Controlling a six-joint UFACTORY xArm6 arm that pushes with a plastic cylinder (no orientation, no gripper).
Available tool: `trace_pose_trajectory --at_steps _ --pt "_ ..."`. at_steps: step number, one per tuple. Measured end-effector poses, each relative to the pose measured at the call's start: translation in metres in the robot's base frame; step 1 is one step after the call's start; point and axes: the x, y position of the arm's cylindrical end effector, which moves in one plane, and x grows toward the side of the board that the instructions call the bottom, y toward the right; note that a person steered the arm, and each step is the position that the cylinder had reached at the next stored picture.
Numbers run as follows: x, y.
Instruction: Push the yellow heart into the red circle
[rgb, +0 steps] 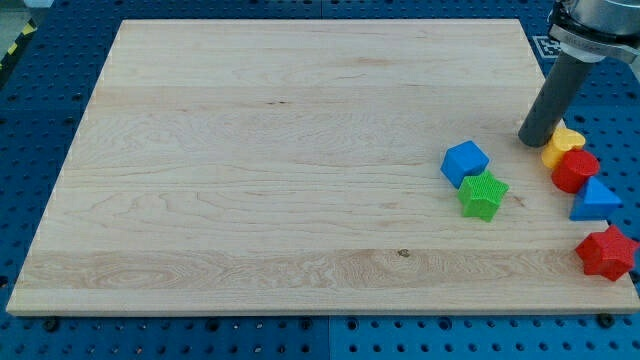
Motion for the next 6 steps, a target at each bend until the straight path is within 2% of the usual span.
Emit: trace_pose_trajectory --at_steps 3,4,6 --pt "0.004 -0.004" --pt "0.011 -0.032" --pt "0.012 -0.042"
